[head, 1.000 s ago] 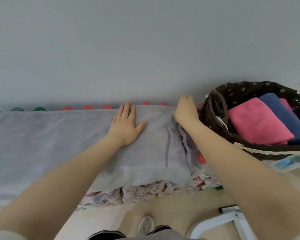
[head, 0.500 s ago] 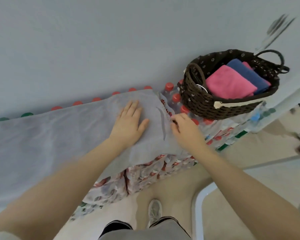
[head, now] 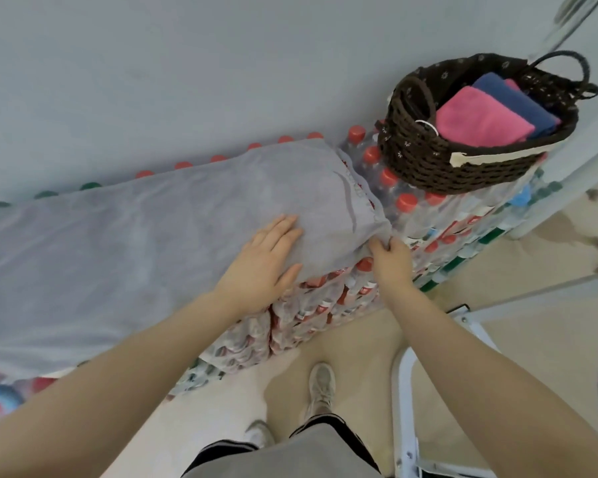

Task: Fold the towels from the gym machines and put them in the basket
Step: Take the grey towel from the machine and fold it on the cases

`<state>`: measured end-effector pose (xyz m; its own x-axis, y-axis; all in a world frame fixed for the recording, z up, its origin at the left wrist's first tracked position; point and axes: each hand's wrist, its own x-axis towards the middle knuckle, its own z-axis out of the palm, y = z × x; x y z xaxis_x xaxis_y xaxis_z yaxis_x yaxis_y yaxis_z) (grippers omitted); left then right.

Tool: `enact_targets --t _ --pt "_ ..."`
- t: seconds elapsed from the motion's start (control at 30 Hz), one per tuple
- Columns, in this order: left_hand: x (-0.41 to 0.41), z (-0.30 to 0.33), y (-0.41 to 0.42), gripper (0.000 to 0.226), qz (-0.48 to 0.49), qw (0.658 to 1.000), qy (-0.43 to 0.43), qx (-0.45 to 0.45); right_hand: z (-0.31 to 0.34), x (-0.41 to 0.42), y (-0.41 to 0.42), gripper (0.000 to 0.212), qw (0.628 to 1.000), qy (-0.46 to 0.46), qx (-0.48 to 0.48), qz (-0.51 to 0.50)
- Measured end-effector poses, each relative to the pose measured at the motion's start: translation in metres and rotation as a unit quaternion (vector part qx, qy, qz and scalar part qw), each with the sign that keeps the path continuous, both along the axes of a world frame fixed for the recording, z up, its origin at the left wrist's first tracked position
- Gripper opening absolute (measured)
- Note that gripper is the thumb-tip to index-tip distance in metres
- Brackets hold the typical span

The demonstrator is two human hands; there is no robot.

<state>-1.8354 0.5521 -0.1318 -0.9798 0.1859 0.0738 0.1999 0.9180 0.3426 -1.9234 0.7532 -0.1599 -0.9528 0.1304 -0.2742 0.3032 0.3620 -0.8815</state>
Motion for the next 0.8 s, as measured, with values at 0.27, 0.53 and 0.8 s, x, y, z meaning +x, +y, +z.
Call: enact_targets --t 0.27,0.53,0.8 --pt "0.045 0.010 -0.062 0.056 0.125 0.992 0.030 0.002 0.082 0.019 -0.101 0.036 0.921 0.202 0.072 0.324" --pt "0.146 0.013 -0.146 0.045 0.406 0.909 0.055 0.079 0.121 0.104 -0.238 0.044 0.800 0.250 0.031 0.544" --pt "0.235 -0.001 -0.167 0.023 0.644 0.667 0.070 0.368 0.096 0.179 -0.304 0.039 0.700 0.226 0.093 0.670"
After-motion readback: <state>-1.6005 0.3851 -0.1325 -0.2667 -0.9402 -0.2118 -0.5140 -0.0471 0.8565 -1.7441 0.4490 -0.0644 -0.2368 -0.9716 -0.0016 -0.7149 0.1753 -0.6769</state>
